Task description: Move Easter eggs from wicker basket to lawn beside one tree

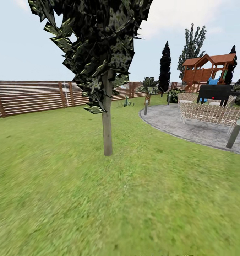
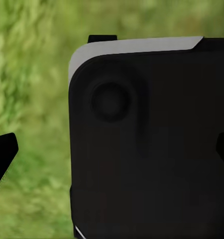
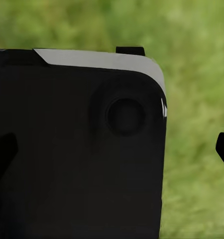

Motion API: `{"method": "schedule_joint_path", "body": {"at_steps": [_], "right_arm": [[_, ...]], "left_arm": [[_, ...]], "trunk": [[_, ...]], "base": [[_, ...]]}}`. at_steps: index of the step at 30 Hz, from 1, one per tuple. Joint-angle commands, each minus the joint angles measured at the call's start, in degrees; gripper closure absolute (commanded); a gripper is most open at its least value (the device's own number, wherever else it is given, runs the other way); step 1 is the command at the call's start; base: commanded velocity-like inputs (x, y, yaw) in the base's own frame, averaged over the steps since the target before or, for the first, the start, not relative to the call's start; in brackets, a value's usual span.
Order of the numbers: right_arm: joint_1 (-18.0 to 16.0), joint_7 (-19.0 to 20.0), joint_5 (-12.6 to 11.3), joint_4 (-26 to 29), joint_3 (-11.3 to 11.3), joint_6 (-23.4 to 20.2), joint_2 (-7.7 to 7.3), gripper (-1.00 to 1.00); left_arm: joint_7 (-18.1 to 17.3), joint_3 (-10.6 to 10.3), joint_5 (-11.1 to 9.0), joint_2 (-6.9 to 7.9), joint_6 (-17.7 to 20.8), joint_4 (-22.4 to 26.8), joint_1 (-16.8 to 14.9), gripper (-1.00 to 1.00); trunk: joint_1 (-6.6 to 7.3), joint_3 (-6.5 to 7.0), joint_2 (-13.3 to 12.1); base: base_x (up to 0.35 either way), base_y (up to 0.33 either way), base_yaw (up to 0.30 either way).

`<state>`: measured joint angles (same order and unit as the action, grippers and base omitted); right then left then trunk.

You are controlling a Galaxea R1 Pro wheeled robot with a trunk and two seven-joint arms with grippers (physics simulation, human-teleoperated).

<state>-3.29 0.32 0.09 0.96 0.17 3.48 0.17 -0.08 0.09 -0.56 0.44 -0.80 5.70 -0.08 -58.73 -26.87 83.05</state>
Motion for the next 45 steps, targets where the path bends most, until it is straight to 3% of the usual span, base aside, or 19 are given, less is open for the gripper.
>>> {"method": "schedule_joint_path", "body": {"at_steps": [1, 33, 45], "right_arm": [[-0.05, 0.03, 0.00, -0.08, 0.00, 0.21, 0.01, -1.00], [-0.05, 0.03, 0.00, -0.08, 0.00, 0.21, -0.05, -1.00], [-0.05, 0.00, 0.00, -0.08, 0.01, 0.25, -0.04, -1.00]], "left_arm": [[-0.01, 0.00, -0.06, 0.00, -0.08, 0.01, -0.01, -1.00], [-0.01, 0.00, -0.06, 0.00, -0.08, 0.01, -0.01, -1.00], [-0.01, 0.00, -0.06, 0.00, -0.08, 0.01, -0.01, -1.00]], "trunk": [[0.00, -0.06, 0.03], [0.00, -0.06, 0.03], [0.00, -0.10, 0.03]], "base": [[0.000, 0.000, -0.285], [0.000, 0.000, -0.284], [0.000, 0.000, -0.117]]}}
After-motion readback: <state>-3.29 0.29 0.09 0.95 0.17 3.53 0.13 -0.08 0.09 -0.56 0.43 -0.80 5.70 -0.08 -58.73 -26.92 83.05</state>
